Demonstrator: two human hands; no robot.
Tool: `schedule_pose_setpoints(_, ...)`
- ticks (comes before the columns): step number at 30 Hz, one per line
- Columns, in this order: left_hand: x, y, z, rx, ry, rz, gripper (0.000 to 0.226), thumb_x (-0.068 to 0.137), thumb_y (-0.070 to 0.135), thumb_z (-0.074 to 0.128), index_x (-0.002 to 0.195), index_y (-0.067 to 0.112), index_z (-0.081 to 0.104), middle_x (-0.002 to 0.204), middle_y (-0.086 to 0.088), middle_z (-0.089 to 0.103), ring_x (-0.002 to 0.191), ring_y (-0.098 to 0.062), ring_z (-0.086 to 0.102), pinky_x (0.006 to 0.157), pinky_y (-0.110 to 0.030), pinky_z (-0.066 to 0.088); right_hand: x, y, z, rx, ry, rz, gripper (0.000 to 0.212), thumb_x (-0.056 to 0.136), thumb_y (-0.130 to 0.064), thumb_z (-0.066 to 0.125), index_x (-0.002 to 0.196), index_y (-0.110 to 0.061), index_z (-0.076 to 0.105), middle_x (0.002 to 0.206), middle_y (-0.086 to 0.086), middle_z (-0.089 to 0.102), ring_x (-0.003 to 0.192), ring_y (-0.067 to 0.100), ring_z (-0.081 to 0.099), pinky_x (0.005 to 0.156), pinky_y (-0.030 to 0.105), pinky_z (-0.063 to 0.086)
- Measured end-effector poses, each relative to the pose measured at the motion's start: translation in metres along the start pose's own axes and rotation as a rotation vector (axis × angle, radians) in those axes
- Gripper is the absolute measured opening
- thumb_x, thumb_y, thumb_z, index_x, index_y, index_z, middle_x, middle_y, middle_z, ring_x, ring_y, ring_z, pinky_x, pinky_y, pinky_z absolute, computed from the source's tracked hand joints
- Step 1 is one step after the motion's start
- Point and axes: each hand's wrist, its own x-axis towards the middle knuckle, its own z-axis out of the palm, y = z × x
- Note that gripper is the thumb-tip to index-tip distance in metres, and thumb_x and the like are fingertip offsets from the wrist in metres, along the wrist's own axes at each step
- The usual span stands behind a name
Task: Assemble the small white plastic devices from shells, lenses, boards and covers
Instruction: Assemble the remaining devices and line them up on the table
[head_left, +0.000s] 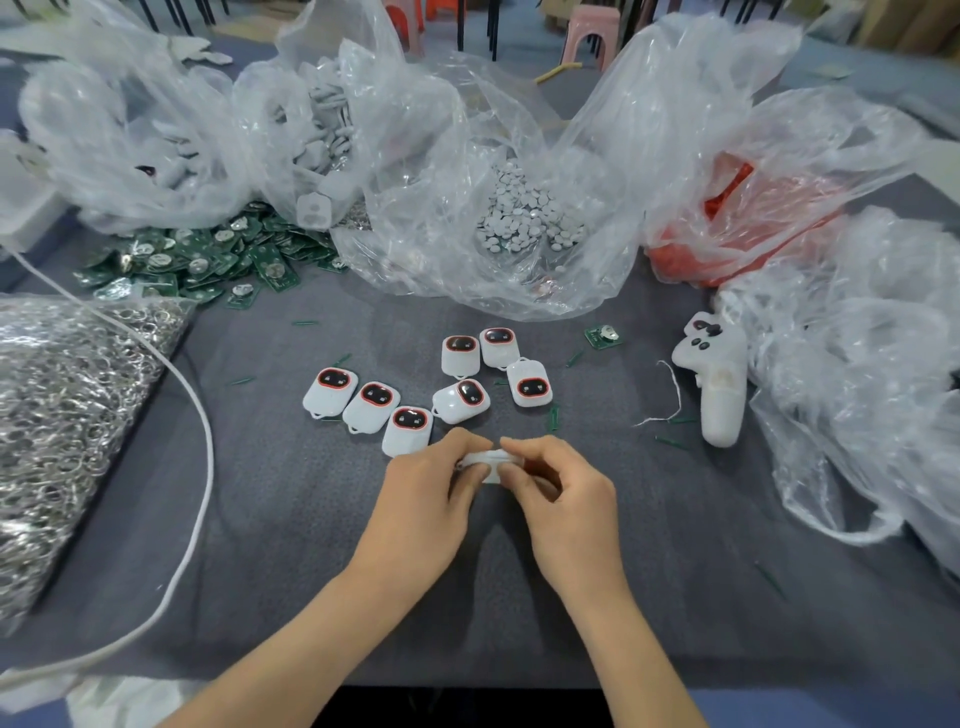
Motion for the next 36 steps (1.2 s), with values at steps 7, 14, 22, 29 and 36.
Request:
schedule_pose_setpoints(7, -0.004, -0.002, 0.004, 0.065, -0.005, 0.063, 0.011, 0.088, 0.003, 0.058, 0.091, 0.013, 0.062, 0.079, 0.004, 0.066, 0.072, -0.012, 0.059, 0.066, -0.031, 0.045, -0.004, 0.002, 0.004, -0.112, 0.050, -0.082, 0.024, 0.077, 0.009, 0.069, 0.082, -0.014, 0.069, 0.082, -0.005, 0.066, 0.080, 0.001, 0.063, 0.072, 0.008, 0.045)
schedule_pose_setpoints(14, -0.003, -0.001, 0.006, 0.083, 0.020, 0.055, 0.012, 0.089, 0.005, 0.058, 0.095, 0.015, 0.063, 0.080, 0.005, 0.065, 0.072, -0.011, 0.057, 0.066, -0.030, 0.044, -0.002, 0.003, 0.008, -0.104, 0.083, -0.058, 0.022, 0.078, 0.009, 0.069, 0.082, -0.013, 0.069, 0.083, -0.004, 0.067, 0.079, 0.001, 0.063, 0.072, 0.010, 0.046)
schedule_pose_setpoints(22, 0.001, -0.002, 0.001, 0.075, -0.066, 0.053, 0.028, 0.085, 0.007, 0.067, 0.109, 0.020, 0.063, 0.100, 0.013, 0.063, 0.093, -0.001, 0.054, 0.082, -0.013, 0.041, 0.000, -0.003, 0.003, -0.013, 0.024, 0.061, 0.021, 0.084, 0.002, 0.067, 0.083, -0.019, 0.068, 0.085, -0.003, 0.070, 0.079, 0.008, 0.066, 0.071, 0.015, 0.050)
schedule_pose_setpoints(29, 0.010, 0.010, -0.006, -0.596, -0.037, -0.373, 0.019, 0.085, -0.001, 0.066, 0.094, 0.016, 0.068, 0.079, 0.003, 0.073, 0.065, 0.001, 0.062, 0.063, -0.012, 0.048, 0.005, -0.011, -0.007, 0.486, -0.037, 0.327, 0.018, 0.089, 0.004, 0.058, 0.095, -0.009, 0.069, 0.085, 0.005, 0.074, 0.075, 0.011, 0.068, 0.063, 0.020, 0.054)
schedule_pose_setpoints(36, 0.003, 0.019, -0.001, -0.678, -0.032, -0.355, 0.012, 0.088, 0.001, 0.063, 0.090, 0.012, 0.068, 0.071, 0.006, 0.069, 0.061, -0.003, 0.058, 0.056, -0.016, 0.048, 0.001, -0.012, -0.006, 0.810, -0.018, 0.443, 0.013, 0.083, -0.009, 0.060, 0.091, -0.005, 0.070, 0.085, 0.011, 0.073, 0.075, 0.015, 0.070, 0.063, 0.022, 0.055)
